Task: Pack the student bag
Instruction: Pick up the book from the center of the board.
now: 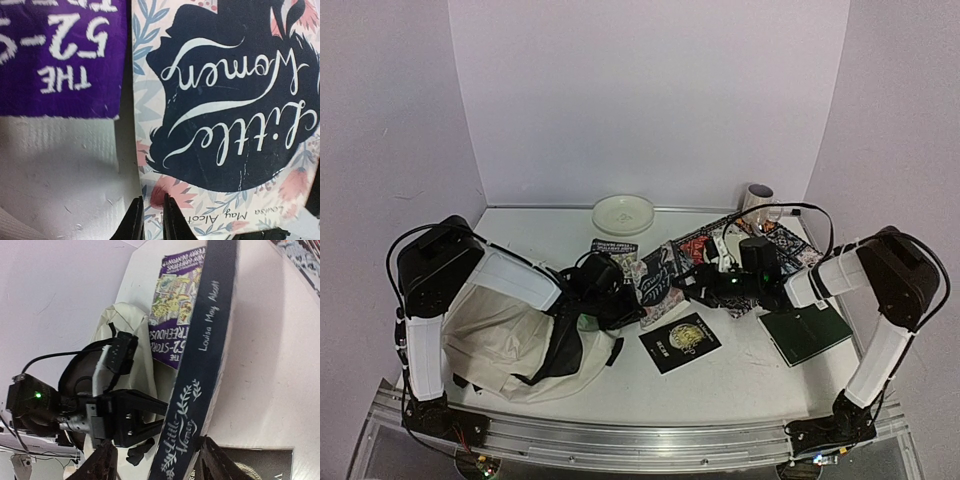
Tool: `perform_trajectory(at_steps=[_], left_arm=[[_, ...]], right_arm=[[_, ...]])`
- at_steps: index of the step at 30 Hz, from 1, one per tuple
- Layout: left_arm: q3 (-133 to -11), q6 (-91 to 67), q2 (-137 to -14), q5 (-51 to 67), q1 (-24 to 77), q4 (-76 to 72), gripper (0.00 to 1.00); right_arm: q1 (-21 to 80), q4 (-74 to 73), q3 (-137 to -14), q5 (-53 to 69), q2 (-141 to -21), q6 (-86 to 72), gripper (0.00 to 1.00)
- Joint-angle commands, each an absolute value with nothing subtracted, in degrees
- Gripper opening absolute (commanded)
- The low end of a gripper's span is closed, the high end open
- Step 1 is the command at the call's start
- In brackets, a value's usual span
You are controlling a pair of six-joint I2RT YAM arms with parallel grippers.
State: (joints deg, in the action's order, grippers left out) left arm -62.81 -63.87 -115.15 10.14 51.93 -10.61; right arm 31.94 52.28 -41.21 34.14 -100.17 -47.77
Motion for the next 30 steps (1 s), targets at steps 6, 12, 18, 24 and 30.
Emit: perform_trajectory(at_steps=[6, 12, 18, 24, 30], left_arm=[[-62.42, -65.16, -114.05, 15.20, 53.53, -14.92, 0.12], [-61.87, -65.14, -113.37, 14.88, 53.53, -15.28, 0.14], [-60.75, -63.49, -109.79, 12.82, 53.47, -15.29, 0.25], [-58.35, -61.23, -102.50, 10.22, 52.76, -15.23, 0.46], [-55.10, -58.87, -93.41, 9.60, 49.78, -15.29, 0.73]], right_arm=[[33.07, 54.09, -41.68, 35.21, -106.56, -48.32, 0.55], [33.07, 55.04, -40.81, 35.06, -103.85, -48.00, 0.44], [32.96, 55.02, -39.51, 34.42, -98.30, -48.13, 0.15], [32.96, 54.72, -38.31, 34.06, -90.95, -48.19, 0.00], [32.96, 53.80, -38.05, 35.16, -83.90, -47.70, 0.00]])
